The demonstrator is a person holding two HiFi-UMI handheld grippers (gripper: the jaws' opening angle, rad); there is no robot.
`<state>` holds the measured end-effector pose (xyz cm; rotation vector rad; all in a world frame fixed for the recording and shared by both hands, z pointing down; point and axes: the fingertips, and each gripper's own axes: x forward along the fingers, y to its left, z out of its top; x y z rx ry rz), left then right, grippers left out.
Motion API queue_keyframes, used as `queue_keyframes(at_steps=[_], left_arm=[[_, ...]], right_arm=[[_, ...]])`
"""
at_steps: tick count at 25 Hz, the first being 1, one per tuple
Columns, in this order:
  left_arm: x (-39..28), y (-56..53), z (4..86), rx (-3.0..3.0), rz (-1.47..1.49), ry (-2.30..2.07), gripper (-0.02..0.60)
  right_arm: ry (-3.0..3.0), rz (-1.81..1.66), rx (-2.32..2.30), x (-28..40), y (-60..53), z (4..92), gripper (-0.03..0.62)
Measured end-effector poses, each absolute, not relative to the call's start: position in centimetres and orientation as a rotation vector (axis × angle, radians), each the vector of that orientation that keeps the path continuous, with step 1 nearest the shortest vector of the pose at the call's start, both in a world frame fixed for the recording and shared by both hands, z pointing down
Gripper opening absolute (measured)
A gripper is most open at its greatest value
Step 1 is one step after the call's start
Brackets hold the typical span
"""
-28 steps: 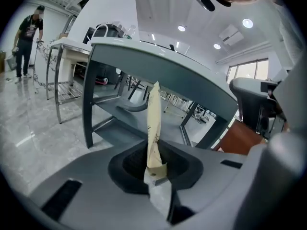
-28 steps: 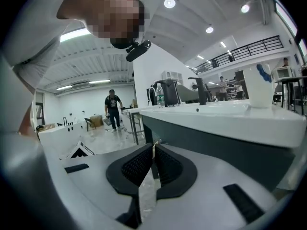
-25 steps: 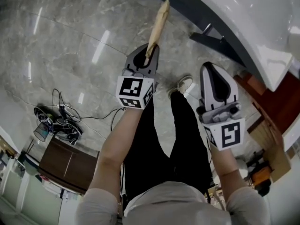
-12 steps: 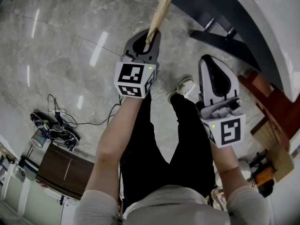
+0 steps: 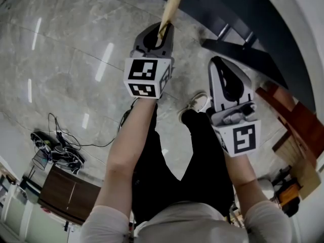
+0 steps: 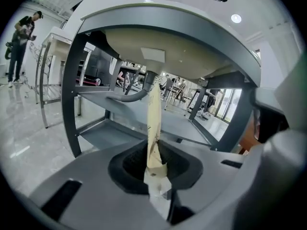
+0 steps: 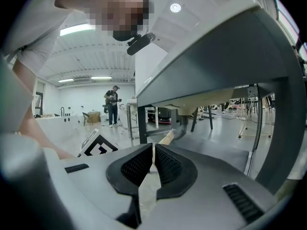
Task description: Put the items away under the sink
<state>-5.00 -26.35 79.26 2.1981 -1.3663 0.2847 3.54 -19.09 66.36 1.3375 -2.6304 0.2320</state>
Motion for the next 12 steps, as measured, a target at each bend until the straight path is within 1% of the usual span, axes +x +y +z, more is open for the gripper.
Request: queue_keyframes(at_steps=[6,12], left_arm=[[-4.0,-28.7,80.2,2.194,0.258,-1.374,0.051],[-2.7,-31.4,80.7,2.233,0.298,-1.341,0.052]], right_arm=[[-2.650,0.196,1.341,3.2,-20.1,67.3,0.041],[-2.649,0.181,1.365,3.5,-21.3,67.8,0.041]])
